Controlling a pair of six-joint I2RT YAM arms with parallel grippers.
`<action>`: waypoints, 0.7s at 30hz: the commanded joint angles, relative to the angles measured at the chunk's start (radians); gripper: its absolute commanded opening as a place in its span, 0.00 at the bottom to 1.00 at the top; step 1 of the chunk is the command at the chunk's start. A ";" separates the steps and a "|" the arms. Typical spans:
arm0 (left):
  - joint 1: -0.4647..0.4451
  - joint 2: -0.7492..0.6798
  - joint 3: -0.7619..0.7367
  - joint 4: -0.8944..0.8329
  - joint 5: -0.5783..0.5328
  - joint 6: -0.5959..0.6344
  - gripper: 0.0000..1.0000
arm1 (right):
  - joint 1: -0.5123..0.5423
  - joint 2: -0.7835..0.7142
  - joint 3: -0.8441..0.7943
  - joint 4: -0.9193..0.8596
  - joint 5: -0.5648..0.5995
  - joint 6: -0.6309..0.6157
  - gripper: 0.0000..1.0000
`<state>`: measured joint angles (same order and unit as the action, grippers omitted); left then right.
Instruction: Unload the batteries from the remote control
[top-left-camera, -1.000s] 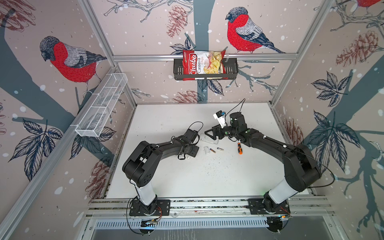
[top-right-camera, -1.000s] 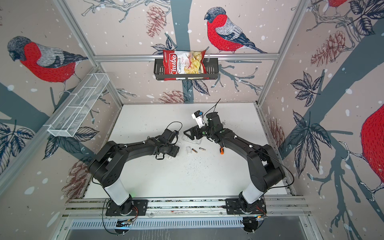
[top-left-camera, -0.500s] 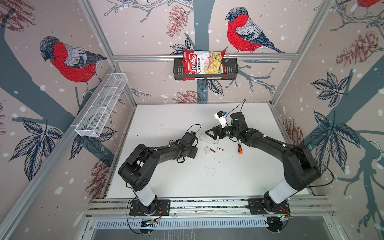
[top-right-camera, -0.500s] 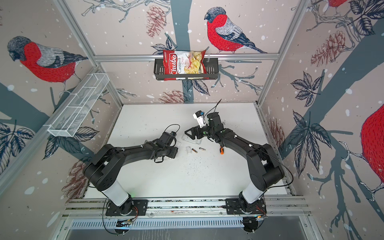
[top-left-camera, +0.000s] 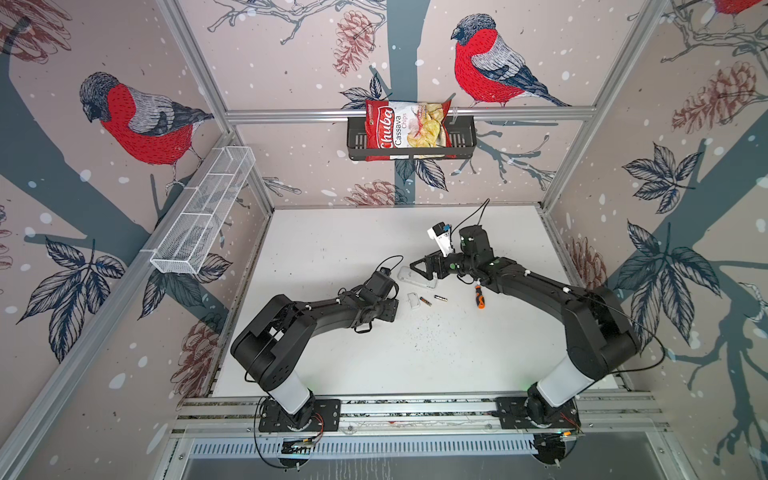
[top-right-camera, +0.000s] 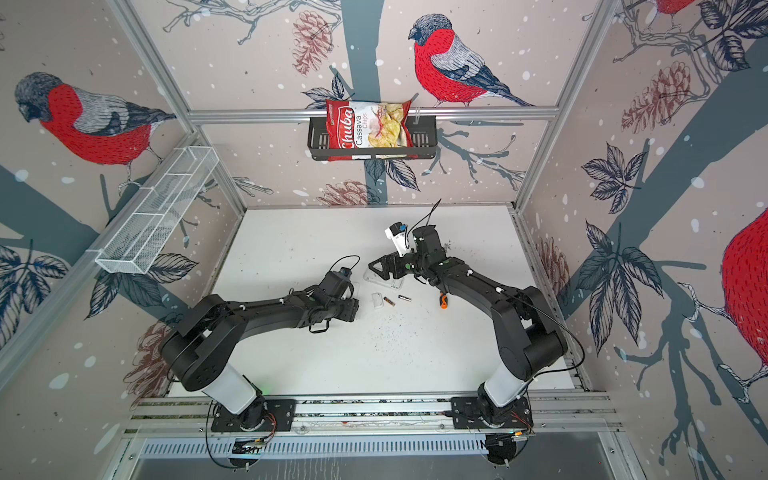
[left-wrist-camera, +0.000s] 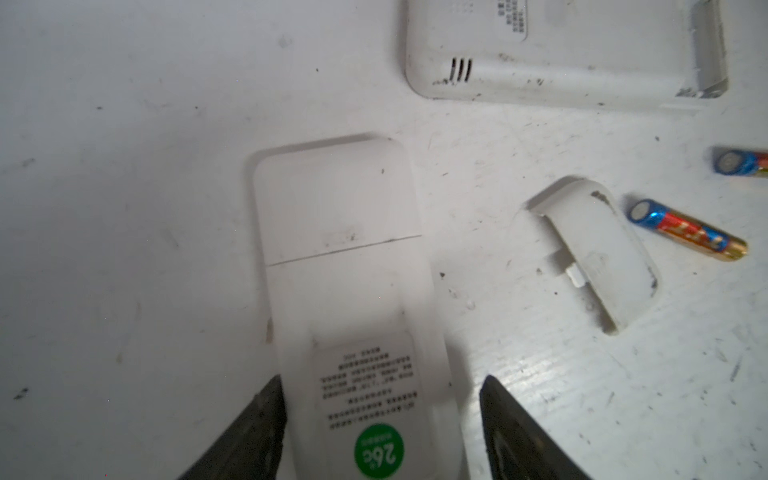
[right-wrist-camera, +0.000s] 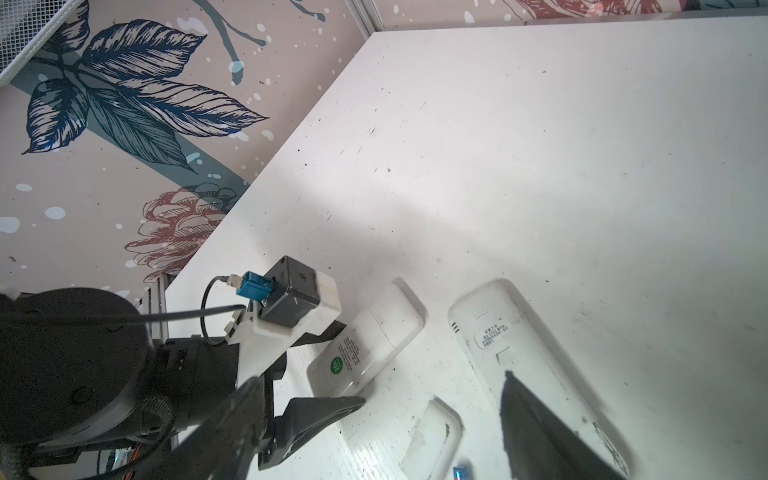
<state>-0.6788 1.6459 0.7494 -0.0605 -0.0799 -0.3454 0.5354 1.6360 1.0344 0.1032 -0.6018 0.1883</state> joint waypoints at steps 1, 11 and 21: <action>-0.012 0.009 -0.028 -0.225 0.058 -0.095 0.72 | 0.005 0.001 0.007 0.018 -0.007 0.002 0.89; -0.067 -0.038 -0.064 -0.235 0.000 -0.185 0.68 | 0.011 0.002 0.015 0.018 -0.009 0.003 0.89; -0.068 -0.001 -0.046 -0.196 0.006 -0.184 0.51 | 0.013 -0.002 0.012 0.009 -0.002 0.004 0.88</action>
<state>-0.7456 1.6180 0.7151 -0.0837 -0.1860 -0.4942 0.5476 1.6356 1.0412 0.1032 -0.6014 0.1883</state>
